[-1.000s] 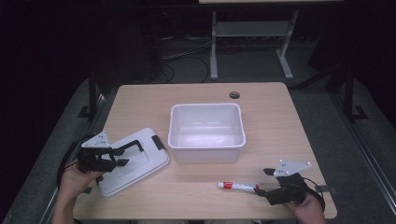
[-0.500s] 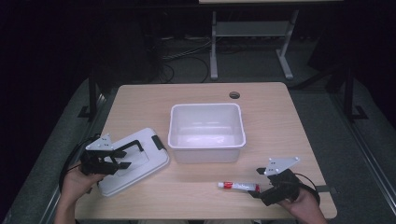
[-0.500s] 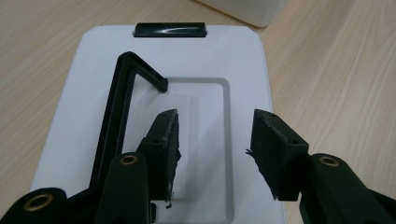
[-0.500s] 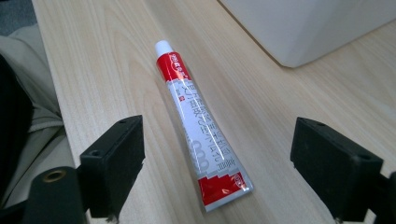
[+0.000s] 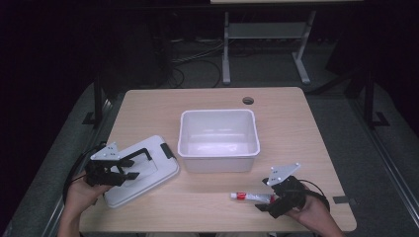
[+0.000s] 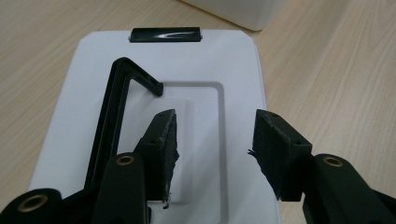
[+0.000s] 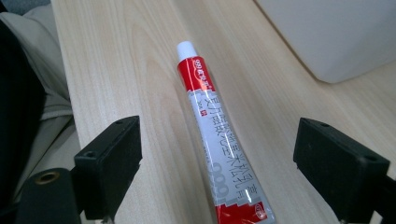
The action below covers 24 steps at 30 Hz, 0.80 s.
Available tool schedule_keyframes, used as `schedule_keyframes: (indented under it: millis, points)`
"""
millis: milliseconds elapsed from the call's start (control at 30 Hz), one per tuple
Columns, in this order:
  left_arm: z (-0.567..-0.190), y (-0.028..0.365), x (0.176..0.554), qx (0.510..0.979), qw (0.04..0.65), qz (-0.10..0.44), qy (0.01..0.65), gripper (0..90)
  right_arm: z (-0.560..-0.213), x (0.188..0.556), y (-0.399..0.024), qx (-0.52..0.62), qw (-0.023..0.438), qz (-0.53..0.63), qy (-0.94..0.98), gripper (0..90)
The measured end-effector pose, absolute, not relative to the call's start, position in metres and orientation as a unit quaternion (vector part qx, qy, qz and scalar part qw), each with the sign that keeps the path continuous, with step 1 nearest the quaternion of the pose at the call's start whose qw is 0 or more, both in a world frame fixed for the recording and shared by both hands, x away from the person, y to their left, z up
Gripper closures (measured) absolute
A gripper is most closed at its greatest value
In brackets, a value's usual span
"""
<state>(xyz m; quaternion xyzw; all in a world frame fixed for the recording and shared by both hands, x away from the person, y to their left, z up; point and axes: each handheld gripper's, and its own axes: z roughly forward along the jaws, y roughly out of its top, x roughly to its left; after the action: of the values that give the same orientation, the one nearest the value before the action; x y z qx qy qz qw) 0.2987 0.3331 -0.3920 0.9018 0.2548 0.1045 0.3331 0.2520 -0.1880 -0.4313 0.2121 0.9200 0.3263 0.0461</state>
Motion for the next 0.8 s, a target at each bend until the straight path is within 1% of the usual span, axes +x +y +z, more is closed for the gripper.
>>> schedule_keyframes:
  millis: [233,333,367,433,567,800]
  points:
    - [-0.392,0.333,0.299,0.900,0.337,0.104,0.257,47.2,-0.435,0.258,-0.179,0.199,0.034,0.309,0.929,15.4]
    - [-0.393,0.334,0.299,0.899,0.337,0.104,0.258,46.6,-0.436,0.259,-0.176,0.189,0.038,0.306,0.932,15.8]
    - [-0.393,0.334,0.299,0.901,0.335,0.104,0.255,46.5,-0.436,0.260,-0.175,0.189,0.037,0.304,0.933,16.5]
    - [-0.392,0.334,0.299,0.902,0.333,0.105,0.255,46.5,-0.437,0.262,-0.174,0.182,0.031,0.302,0.935,20.7]
    - [-0.393,0.334,0.299,0.901,0.335,0.104,0.256,46.5,-0.438,0.264,-0.171,0.173,0.029,0.296,0.939,23.3]
    - [-0.393,0.335,0.299,0.900,0.337,0.104,0.258,46.2,-0.442,0.268,-0.167,0.158,0.022,0.287,0.944,30.7]
